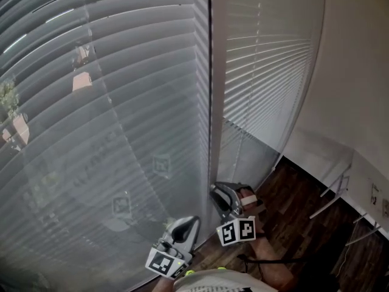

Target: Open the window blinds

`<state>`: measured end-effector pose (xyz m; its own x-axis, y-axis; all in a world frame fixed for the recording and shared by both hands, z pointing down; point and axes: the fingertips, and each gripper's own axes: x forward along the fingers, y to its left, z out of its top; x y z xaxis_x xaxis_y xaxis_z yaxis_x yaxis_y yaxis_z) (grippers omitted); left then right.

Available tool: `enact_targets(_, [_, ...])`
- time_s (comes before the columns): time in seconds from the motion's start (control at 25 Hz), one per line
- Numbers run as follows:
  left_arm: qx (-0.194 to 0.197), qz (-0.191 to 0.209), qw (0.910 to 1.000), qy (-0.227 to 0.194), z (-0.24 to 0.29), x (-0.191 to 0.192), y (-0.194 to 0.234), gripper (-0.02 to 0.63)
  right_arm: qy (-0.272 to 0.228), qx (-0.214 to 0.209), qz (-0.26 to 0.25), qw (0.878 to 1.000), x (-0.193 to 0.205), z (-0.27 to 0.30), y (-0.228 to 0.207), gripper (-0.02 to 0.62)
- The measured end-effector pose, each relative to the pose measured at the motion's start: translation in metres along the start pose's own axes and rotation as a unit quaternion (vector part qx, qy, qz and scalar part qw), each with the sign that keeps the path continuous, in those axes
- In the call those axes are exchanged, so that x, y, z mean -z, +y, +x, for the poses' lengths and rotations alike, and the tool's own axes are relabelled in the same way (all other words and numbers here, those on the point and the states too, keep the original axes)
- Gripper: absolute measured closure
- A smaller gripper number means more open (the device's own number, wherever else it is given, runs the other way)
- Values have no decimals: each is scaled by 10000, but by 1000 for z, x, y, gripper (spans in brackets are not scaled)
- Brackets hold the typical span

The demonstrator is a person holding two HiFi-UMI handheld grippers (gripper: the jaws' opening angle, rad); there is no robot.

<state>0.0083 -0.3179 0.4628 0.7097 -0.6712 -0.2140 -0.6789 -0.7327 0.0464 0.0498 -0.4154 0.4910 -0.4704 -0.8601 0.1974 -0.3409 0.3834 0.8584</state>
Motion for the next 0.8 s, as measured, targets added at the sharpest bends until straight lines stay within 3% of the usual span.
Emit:
enact_targets(0.16, [-112, 92, 9999, 79, -2, 2, 3, 615, -23, 12, -23, 10000, 4, 5, -5, 472])
enact_targets(0.48, [-272, 128, 9994, 156, -6, 6, 10, 616, -229, -33, 207, 9995, 2, 4, -5, 472])
enact_targets(0.8, [-197, 103, 9996, 179, -2, 9, 8, 615, -352, -105, 834, 9958, 2, 5, -6, 472])
